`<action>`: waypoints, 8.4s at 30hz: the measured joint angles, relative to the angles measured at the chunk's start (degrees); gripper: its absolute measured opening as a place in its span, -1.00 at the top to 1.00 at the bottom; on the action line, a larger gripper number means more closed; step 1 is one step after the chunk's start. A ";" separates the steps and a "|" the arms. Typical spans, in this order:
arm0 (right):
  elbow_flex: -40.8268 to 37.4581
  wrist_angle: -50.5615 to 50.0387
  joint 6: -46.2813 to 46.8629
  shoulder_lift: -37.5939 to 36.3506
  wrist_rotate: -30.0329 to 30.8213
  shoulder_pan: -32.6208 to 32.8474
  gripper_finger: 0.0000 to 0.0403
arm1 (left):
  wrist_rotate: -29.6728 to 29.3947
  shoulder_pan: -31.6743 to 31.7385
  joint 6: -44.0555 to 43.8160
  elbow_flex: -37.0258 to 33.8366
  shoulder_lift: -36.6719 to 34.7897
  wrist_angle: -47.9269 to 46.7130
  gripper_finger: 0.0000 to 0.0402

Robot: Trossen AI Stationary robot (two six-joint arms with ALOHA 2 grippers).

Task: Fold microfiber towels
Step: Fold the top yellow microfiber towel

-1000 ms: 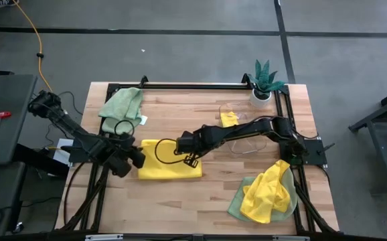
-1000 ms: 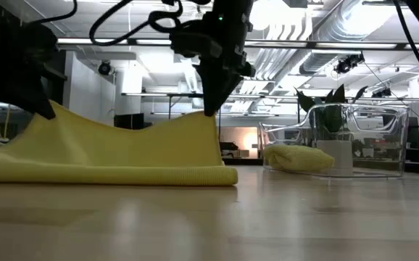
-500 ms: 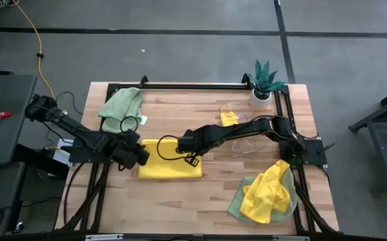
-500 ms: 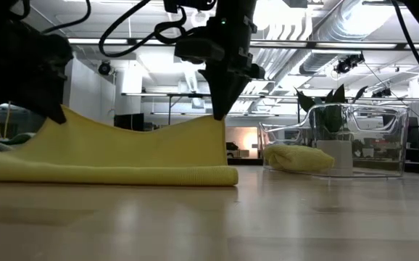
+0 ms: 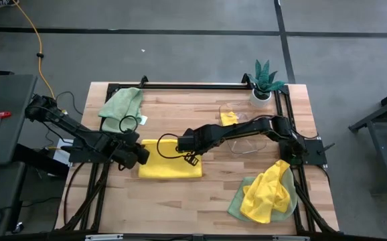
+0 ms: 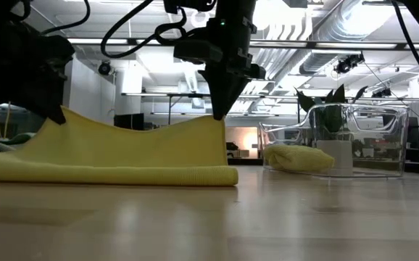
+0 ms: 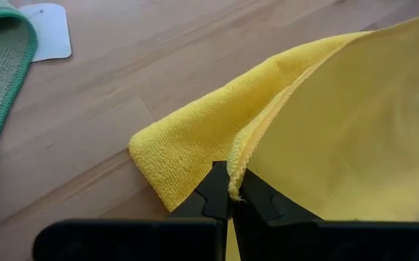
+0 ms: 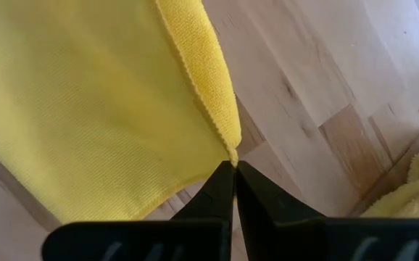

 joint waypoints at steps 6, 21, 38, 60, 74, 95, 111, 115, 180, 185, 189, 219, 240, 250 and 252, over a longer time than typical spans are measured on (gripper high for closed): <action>0.00 0.04 0.00 -0.02 1.13 -0.12 1.00 | -2.39 0.00 -0.04 0.00 0.00 0.00 1.00; 0.00 1.40 -0.20 -0.04 1.98 -2.33 1.00 | -2.93 0.00 -8.51 0.00 0.00 -4.45 1.00; 0.00 2.47 -0.15 -0.07 2.12 -2.39 1.00 | -5.13 0.00 -6.49 0.00 0.00 -4.76 0.94; -0.04 2.63 -11.65 -1.52 5.22 -6.94 -0.03 | -5.64 2.95 -0.30 1.47 -3.21 -12.70 0.13; -0.04 1.66 -28.44 -3.68 -0.29 2.49 -0.10 | 5.48 -11.09 22.41 0.51 -5.62 16.77 -0.04; -40.18 31.37 -4.52 -32.11 -7.41 8.95 -0.10 | 11.02 -21.70 36.10 0.17 18.17 16.53 -0.04; -41.83 41.29 -8.72 -32.79 -10.14 9.94 -0.10 | 16.75 -21.36 32.30 0.32 22.88 18.70 0.10; -41.83 41.68 -9.06 -32.79 -10.20 9.47 -0.10 | 20.82 -21.59 32.09 0.22 21.47 17.91 0.40; -40.65 65.95 49.57 -6.67 -19.11 -3.48 0.09 | 14.72 -12.60 31.83 2.35 31.25 35.46 1.00; -40.73 70.88 52.14 -5.84 -18.40 -3.61 0.09 | 14.11 -12.81 31.54 2.34 31.30 35.35 1.00; -40.68 72.30 55.08 -4.72 -18.80 -3.63 0.09 | 14.02 -12.83 31.63 2.29 31.34 35.40 1.00; -40.72 81.30 27.82 -16.55 -15.79 -8.72 0.09 | 15.28 -12.79 32.07 2.19 31.41 36.05 1.00; -40.74 58.57 36.56 -14.06 -16.45 -1.40 0.09 | 26.93 -7.49 43.98 2.03 25.86 35.26 1.00; -40.74 64.74 48.16 -9.42 -14.50 -1.05 0.09 | 24.58 -0.86 51.12 2.12 24.17 38.21 1.00; -40.74 64.44 49.76 -9.05 -14.59 -1.04 0.09 | 24.78 1.09 52.46 2.17 25.75 40.12 1.00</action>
